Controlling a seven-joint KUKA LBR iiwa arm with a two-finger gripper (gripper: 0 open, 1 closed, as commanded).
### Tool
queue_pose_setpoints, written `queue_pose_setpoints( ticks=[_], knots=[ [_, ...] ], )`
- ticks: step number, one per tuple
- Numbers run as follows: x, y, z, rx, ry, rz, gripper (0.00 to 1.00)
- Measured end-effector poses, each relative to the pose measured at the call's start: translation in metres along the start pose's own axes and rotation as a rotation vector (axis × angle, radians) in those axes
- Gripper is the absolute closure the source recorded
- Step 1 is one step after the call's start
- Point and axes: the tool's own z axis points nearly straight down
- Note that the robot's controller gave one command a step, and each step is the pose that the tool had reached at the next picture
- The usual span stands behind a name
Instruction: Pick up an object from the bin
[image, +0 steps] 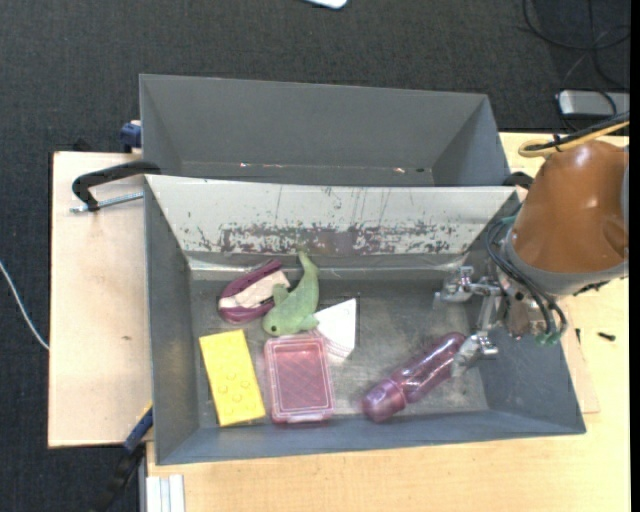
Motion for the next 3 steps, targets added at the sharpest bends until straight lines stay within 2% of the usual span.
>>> queue_pose_setpoints(
  ticks=[1, 2, 3],
  knots=[
    [0.001, 0.007, 0.091, 0.004, -0.013, -0.089, 1.00],
    [0.001, 0.007, 0.091, 0.004, -0.013, -0.089, 1.00],
    [-0.006, 0.015, -0.050, 0.003, -0.008, -0.072, 1.00]
  ],
)
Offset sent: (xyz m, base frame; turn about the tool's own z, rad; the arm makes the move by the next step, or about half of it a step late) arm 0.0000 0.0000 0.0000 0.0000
